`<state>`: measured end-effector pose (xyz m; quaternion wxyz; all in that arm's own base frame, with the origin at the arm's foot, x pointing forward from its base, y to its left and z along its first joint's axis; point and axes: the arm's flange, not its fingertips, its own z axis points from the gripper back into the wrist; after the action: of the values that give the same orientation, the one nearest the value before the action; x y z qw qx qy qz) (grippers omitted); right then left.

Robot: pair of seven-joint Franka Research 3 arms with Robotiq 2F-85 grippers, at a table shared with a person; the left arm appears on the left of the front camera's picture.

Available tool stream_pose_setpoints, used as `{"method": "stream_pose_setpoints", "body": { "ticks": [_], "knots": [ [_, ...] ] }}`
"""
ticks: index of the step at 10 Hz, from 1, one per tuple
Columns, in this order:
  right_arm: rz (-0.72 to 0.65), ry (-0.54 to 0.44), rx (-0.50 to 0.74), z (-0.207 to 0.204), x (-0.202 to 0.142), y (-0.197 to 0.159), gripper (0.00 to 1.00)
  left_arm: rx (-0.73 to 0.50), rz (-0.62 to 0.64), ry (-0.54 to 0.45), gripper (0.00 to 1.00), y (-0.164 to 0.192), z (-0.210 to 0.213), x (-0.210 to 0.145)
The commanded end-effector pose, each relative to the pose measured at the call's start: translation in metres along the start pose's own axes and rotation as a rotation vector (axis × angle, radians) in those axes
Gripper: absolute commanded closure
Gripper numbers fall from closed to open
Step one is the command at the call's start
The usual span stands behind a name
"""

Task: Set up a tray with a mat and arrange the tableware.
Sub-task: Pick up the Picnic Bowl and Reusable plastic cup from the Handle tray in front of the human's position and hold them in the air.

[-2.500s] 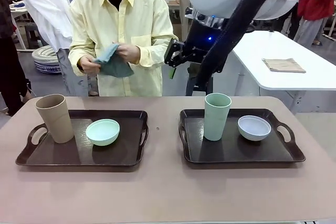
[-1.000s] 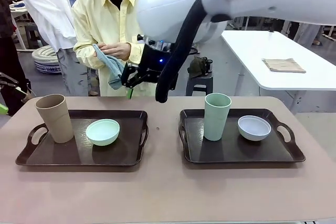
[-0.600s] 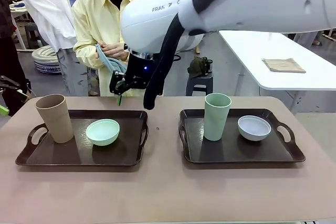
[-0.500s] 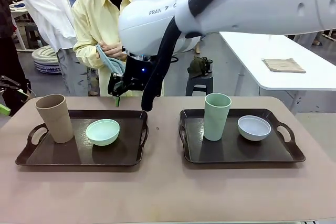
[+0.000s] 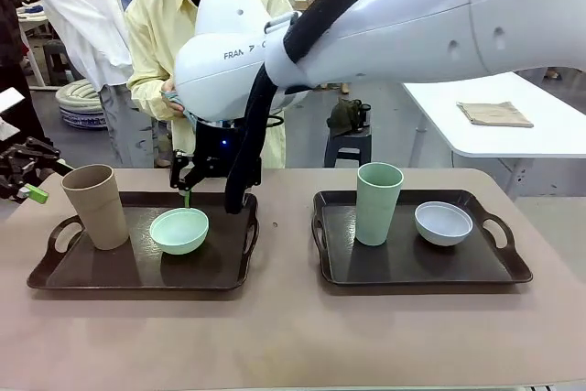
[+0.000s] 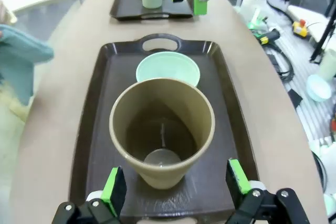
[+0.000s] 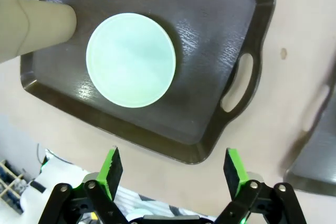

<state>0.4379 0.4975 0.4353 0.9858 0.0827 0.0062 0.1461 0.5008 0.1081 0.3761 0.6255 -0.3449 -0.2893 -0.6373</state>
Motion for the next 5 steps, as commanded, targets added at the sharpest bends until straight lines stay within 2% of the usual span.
{"method": "stream_pose_setpoints", "body": {
  "ticks": [1, 3, 5],
  "knots": [
    [-0.027, 0.000, -0.039, -0.004, 0.018, 0.008, 0.00, 0.007, -0.037, 0.000, 0.00, 0.003, -0.014, 0.001],
    [0.001, 0.004, 0.021, -0.009, 0.026, 0.005, 0.00, 0.026, 0.004, 0.013, 0.00, 0.006, -0.025, 0.002],
    [-0.007, 0.010, -0.004, -0.009, 0.014, 0.001, 0.00, -0.021, -0.011, 0.006, 0.00, 0.005, -0.016, 0.004]
  ]
}}
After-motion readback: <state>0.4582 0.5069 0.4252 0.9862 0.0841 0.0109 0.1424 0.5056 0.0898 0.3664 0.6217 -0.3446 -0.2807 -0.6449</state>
